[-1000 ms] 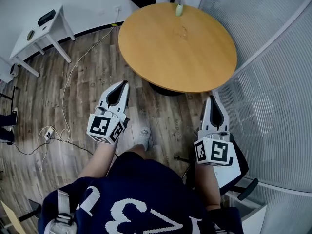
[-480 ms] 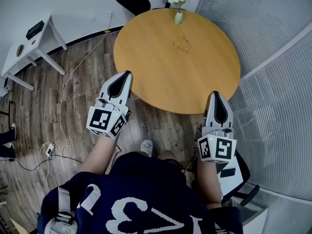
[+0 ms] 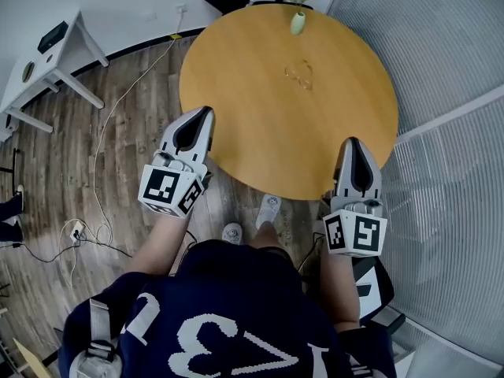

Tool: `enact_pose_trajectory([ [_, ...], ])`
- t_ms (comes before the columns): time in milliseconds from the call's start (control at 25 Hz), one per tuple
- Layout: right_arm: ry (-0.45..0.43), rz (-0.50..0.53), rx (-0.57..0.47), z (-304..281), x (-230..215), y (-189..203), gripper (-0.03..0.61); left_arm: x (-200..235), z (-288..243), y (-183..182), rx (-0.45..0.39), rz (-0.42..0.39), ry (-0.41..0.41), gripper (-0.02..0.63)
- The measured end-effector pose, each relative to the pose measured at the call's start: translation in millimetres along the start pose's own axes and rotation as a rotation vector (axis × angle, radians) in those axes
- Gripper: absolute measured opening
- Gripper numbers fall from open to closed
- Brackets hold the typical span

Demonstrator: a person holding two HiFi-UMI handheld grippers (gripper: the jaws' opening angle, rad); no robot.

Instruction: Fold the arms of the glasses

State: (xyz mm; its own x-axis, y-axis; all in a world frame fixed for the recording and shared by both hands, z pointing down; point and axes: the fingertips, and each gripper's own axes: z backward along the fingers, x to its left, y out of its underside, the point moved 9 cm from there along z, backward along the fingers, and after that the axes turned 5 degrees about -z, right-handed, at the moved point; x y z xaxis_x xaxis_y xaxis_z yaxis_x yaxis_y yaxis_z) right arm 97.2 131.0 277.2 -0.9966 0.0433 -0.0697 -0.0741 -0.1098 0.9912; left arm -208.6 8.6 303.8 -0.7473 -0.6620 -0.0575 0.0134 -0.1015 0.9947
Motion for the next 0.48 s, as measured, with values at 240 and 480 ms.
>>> enact_pose_trajectory([
  [240, -0.098, 0.004, 0.0, -69, -39, -3, 0.031, 9, -56, -1, -0.001, -0.024, -0.083, 0.021],
  [480, -0.166, -0.012, 0.017, -119, -91, -3, 0.031, 15, -108, 1, 0.006, -0.025, -0.176, 0.021],
])
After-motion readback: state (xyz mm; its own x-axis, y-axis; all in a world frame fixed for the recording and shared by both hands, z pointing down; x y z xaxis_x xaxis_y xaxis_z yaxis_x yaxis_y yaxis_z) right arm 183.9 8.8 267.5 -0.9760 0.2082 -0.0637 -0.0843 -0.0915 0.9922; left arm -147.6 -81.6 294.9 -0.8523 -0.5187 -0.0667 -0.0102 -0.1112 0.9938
